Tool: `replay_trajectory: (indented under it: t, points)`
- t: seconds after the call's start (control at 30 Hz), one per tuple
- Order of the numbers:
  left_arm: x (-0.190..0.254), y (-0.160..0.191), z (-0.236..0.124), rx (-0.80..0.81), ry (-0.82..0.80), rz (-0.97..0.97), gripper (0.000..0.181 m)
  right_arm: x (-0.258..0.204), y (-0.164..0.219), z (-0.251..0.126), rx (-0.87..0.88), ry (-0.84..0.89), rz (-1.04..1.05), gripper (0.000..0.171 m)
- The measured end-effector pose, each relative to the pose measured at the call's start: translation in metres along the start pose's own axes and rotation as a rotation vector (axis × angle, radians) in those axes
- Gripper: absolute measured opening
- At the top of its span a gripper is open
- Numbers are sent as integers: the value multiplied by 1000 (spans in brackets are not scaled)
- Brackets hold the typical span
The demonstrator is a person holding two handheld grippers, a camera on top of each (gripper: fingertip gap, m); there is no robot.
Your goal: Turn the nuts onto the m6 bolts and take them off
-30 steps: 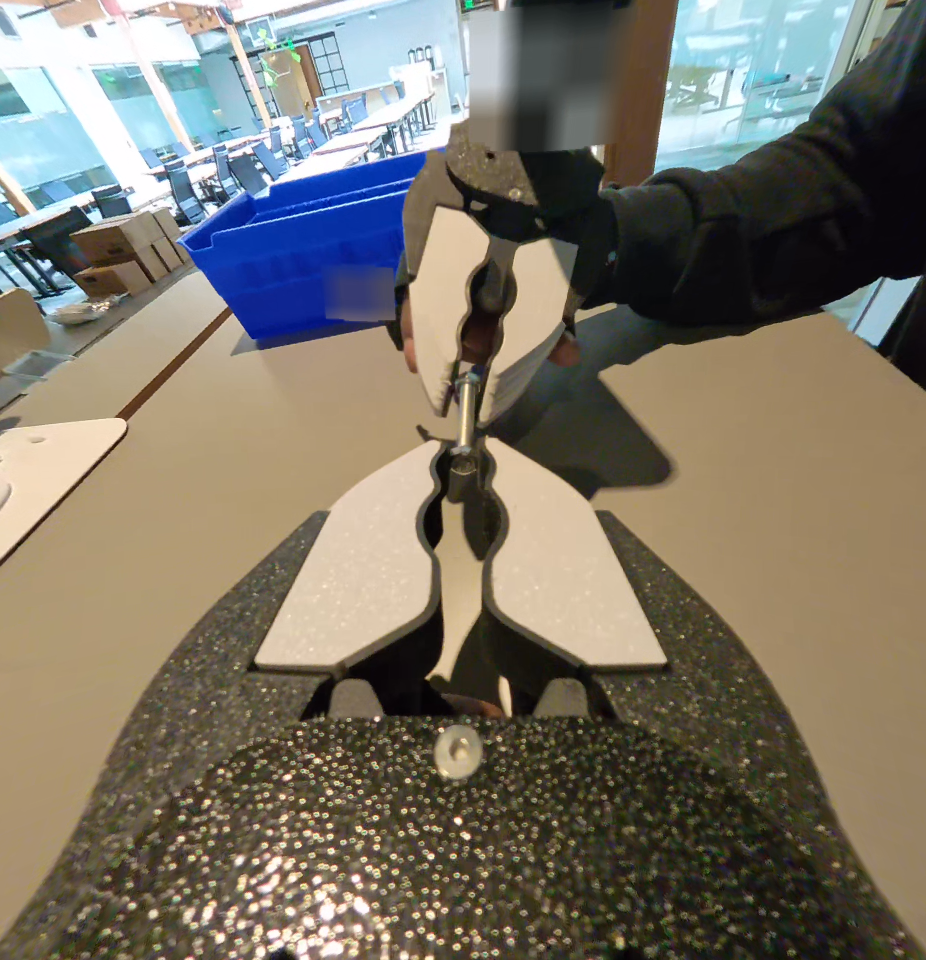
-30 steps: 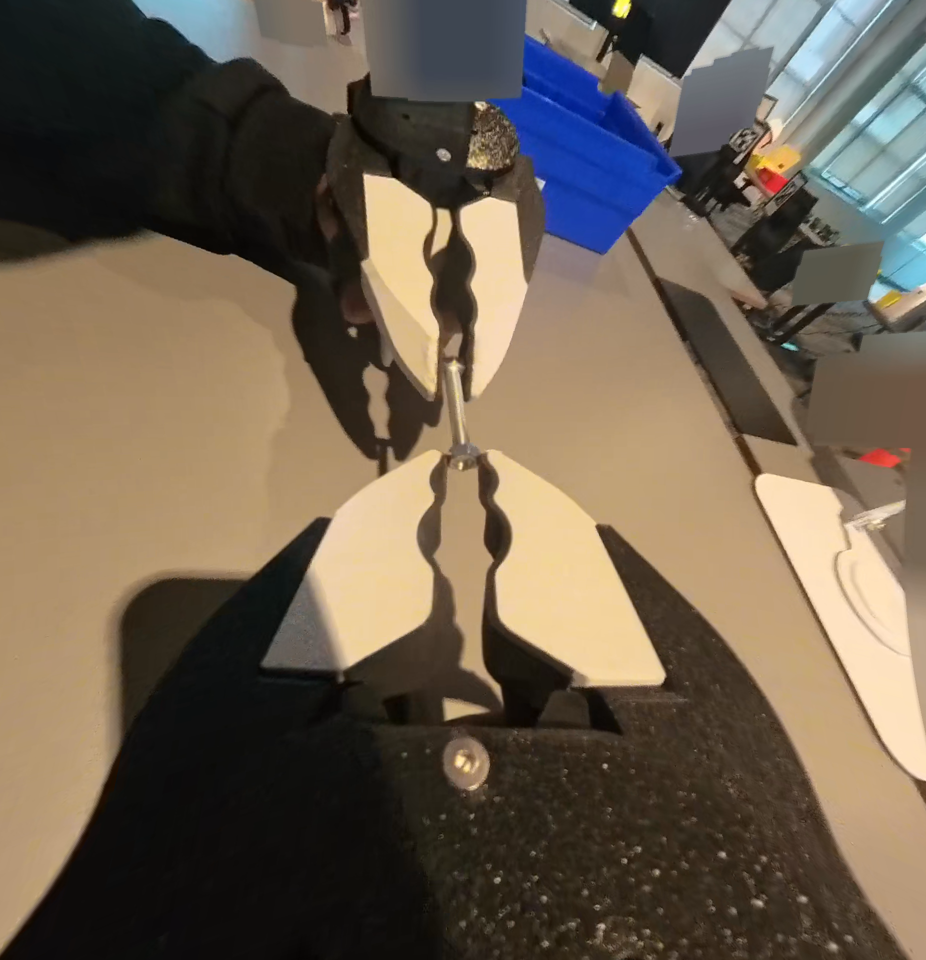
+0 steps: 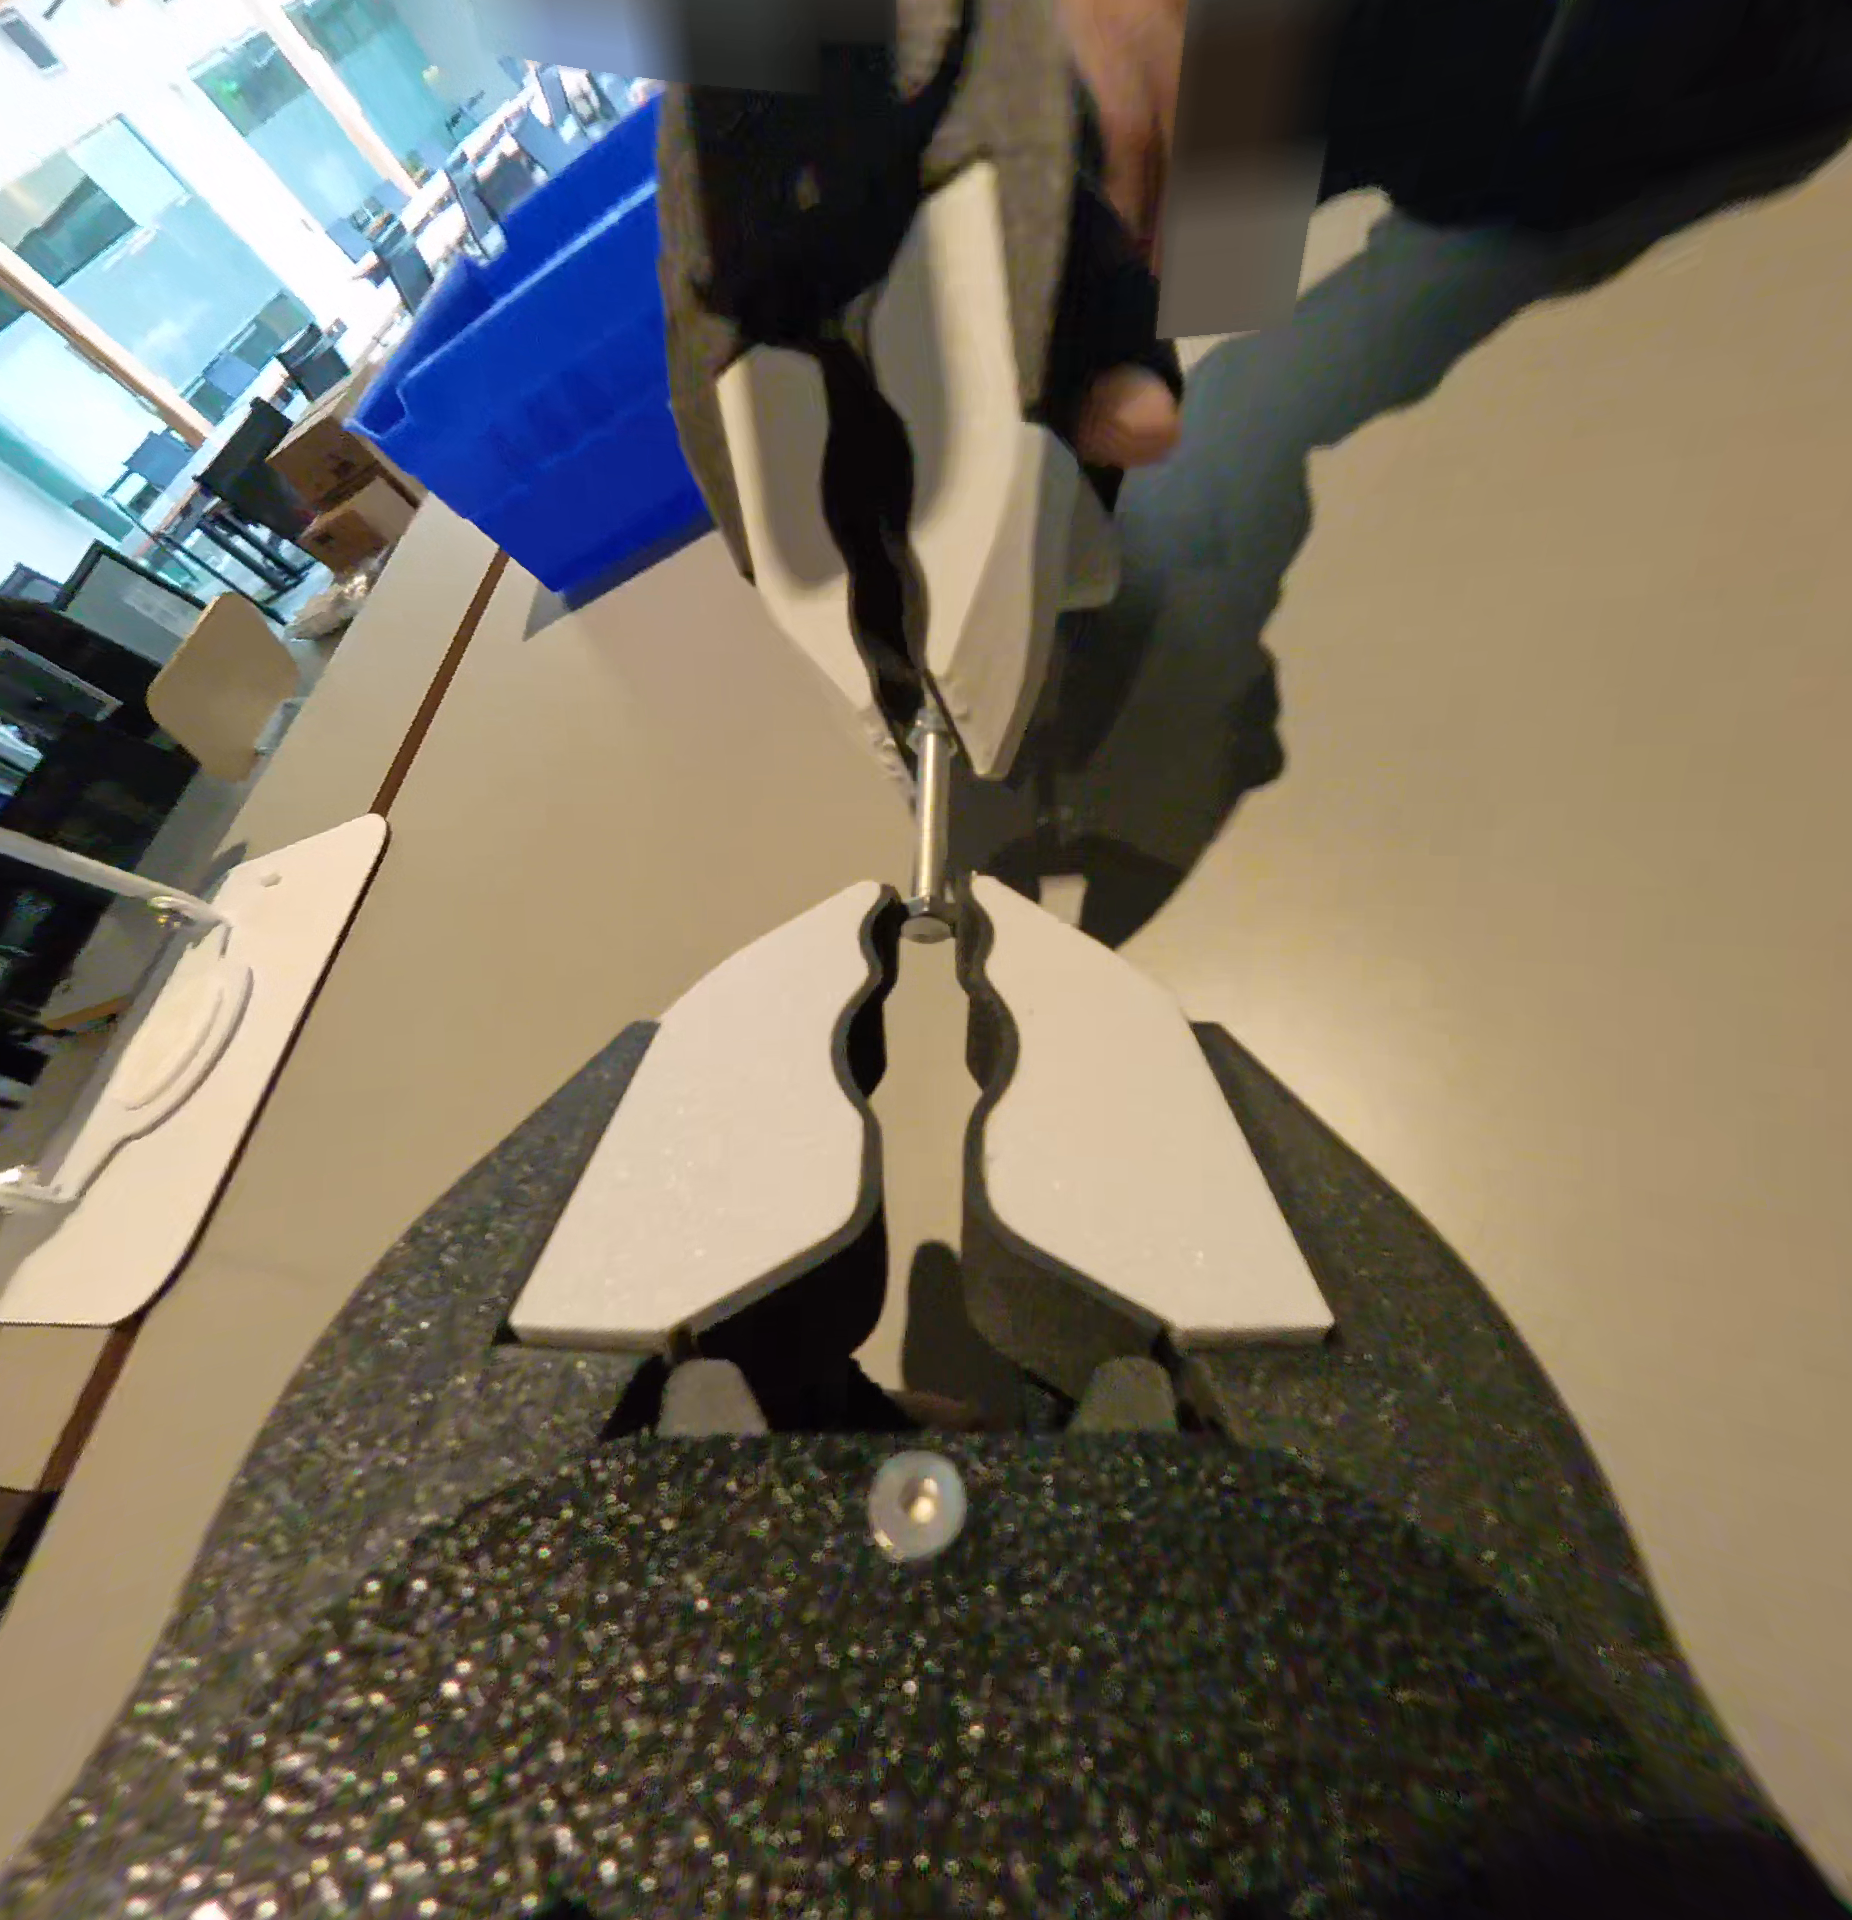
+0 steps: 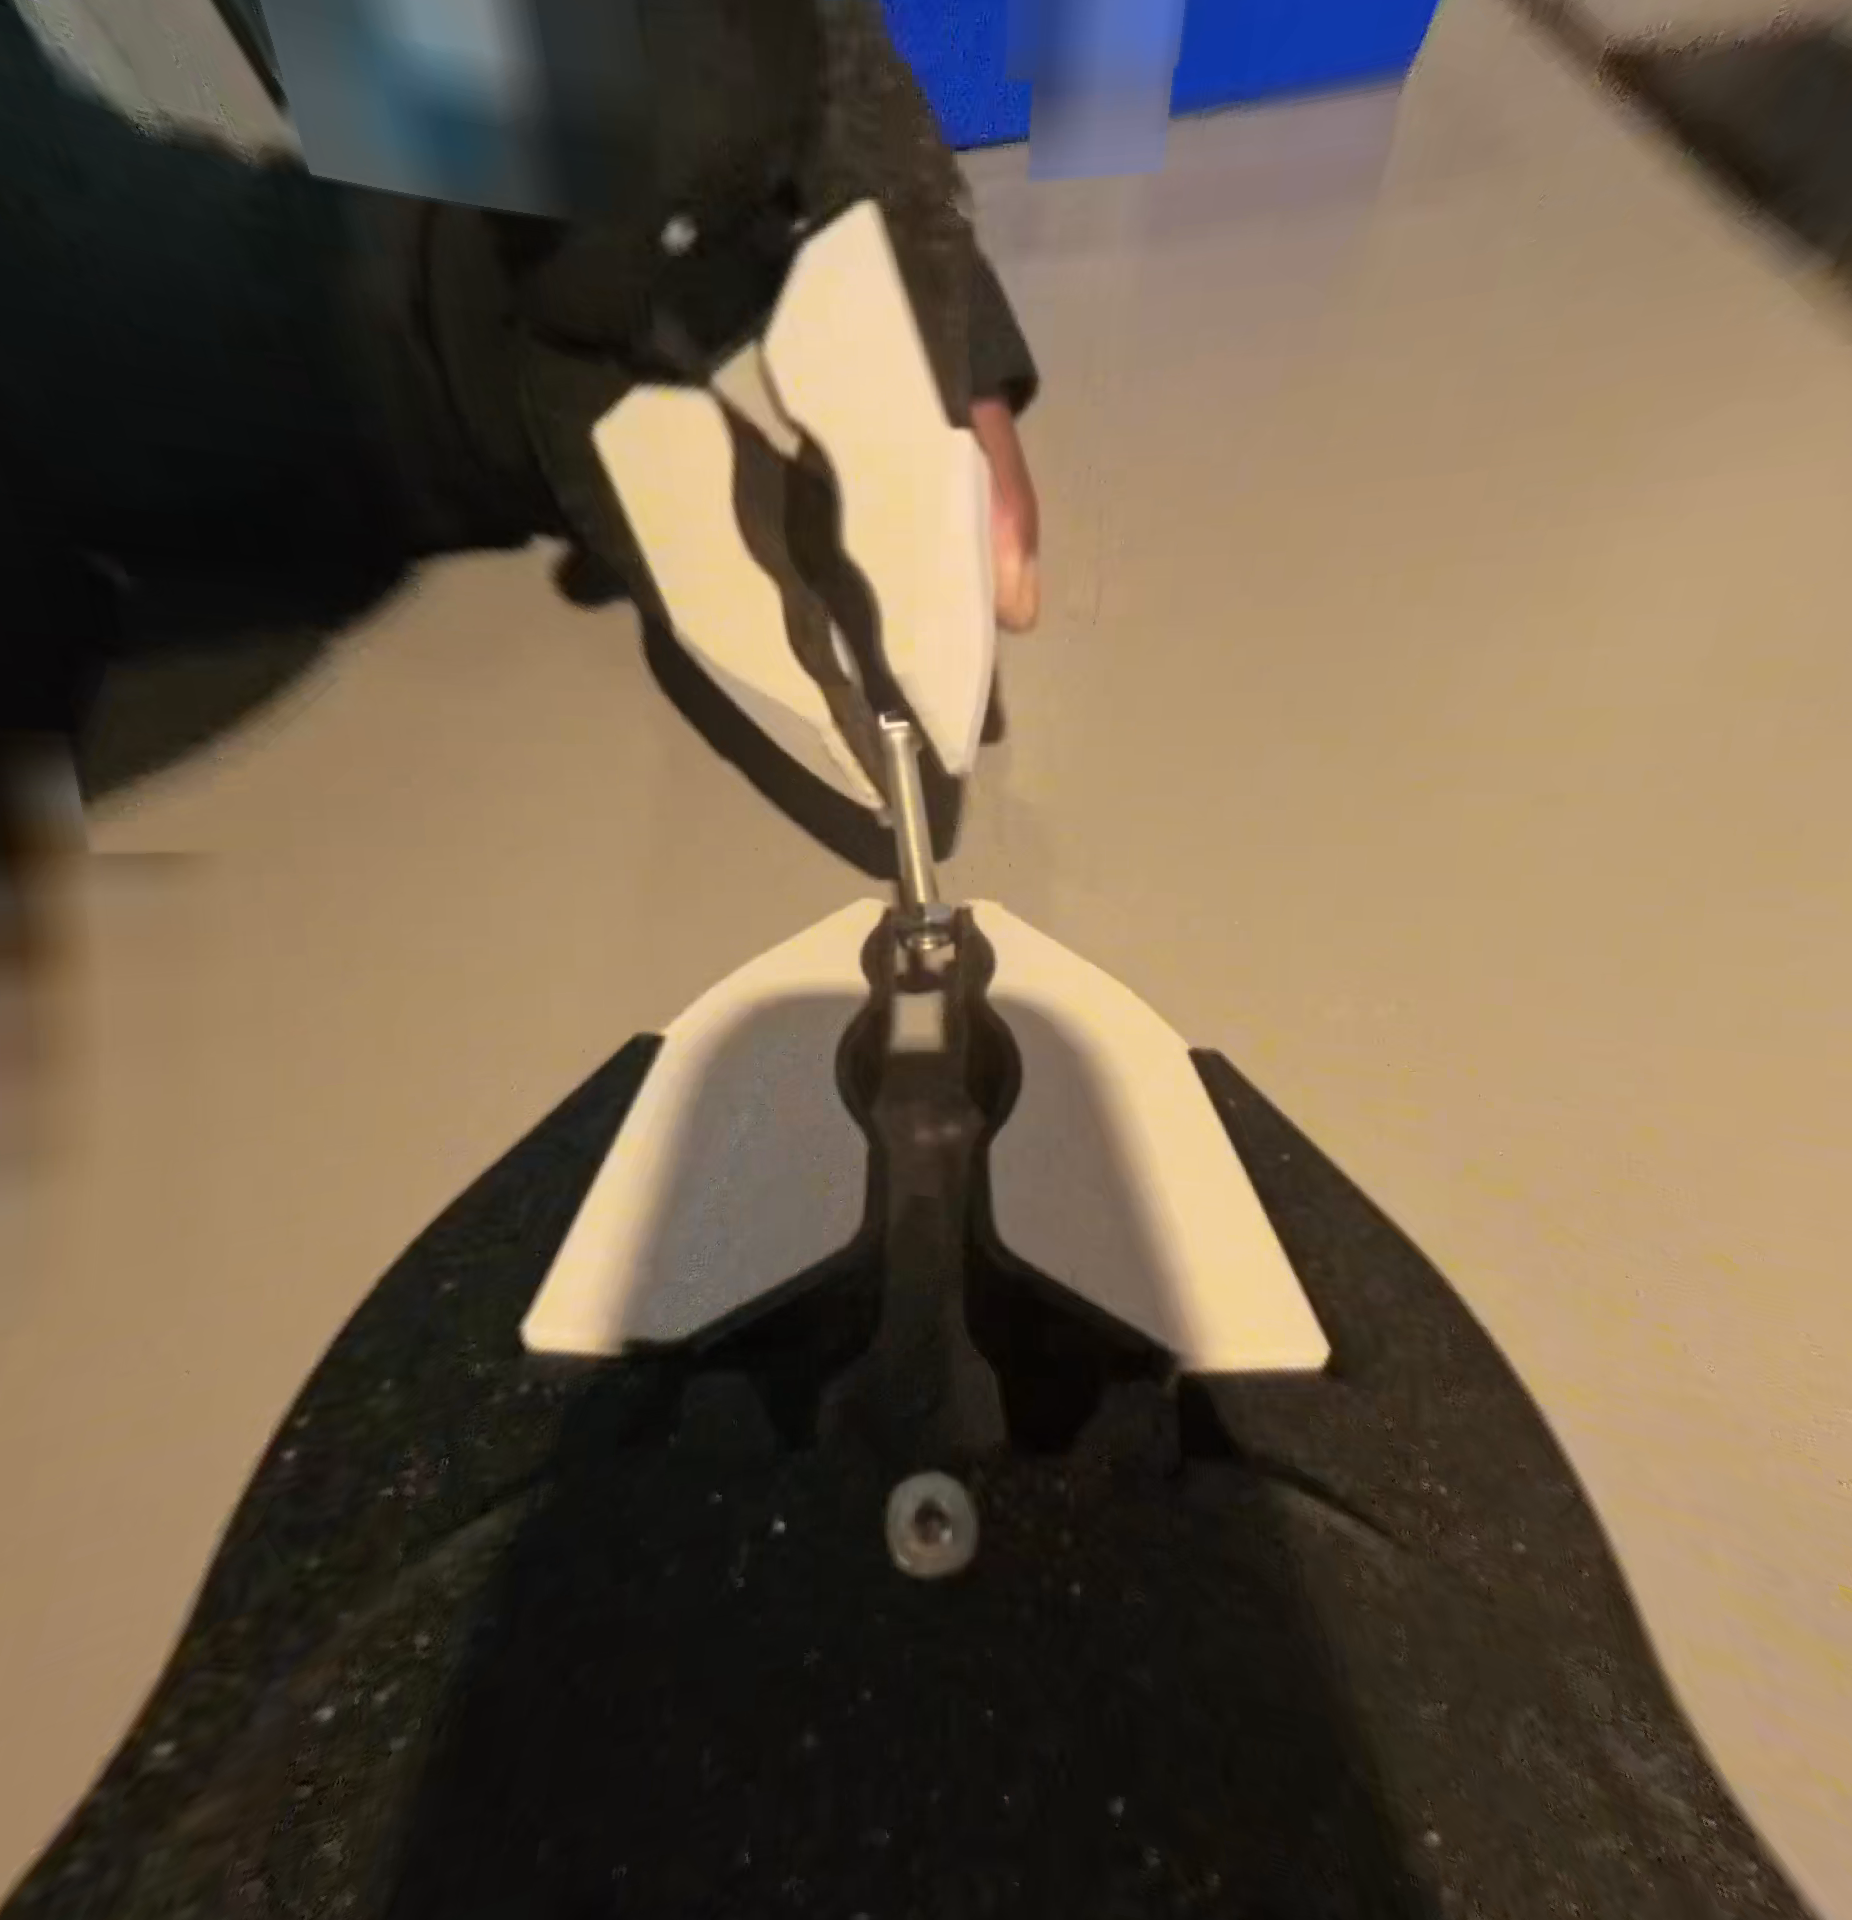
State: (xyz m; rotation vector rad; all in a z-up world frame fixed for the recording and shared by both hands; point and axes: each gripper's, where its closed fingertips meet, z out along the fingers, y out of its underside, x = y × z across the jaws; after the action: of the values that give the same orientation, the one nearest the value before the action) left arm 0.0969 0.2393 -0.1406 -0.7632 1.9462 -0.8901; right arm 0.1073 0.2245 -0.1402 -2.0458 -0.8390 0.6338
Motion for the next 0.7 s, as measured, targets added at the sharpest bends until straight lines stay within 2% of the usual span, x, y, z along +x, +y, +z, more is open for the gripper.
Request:
replay_trajectory:
  t: [0.07, 0.13, 0.23, 0.37, 0.43, 0.5, 0.6, 0.7]
  points:
    - [0, 3, 1, -15, -6, 6, 10, -1, -1, 1, 41, -123, 255, 10]
    - [-3, 1, 0, 2, -6, -25, 10, 3, -6, -2, 102, -163, 311, 13]
    - [-6, 0, -3, 19, -5, -67, 10, 9, -9, -8, 125, -60, 104, 36]
    - [-7, -5, -6, 66, 19, -133, 10, 2, -13, -12, 116, 80, -254, 38]
    - [-7, -9, -7, 90, 34, -158, 10, 4, -14, -10, 105, 150, -354, 36]
    - [-7, -12, -9, 112, 45, -180, 10, 3, -17, -10, 118, 169, -389, 30]
    - [-5, -13, -9, 118, 59, -183, 10, -2, -22, -12, 148, 152, -394, 13]
    - [-5, -12, -7, 105, 46, -163, 10, 0, -16, -10, 98, 127, -317, 10]
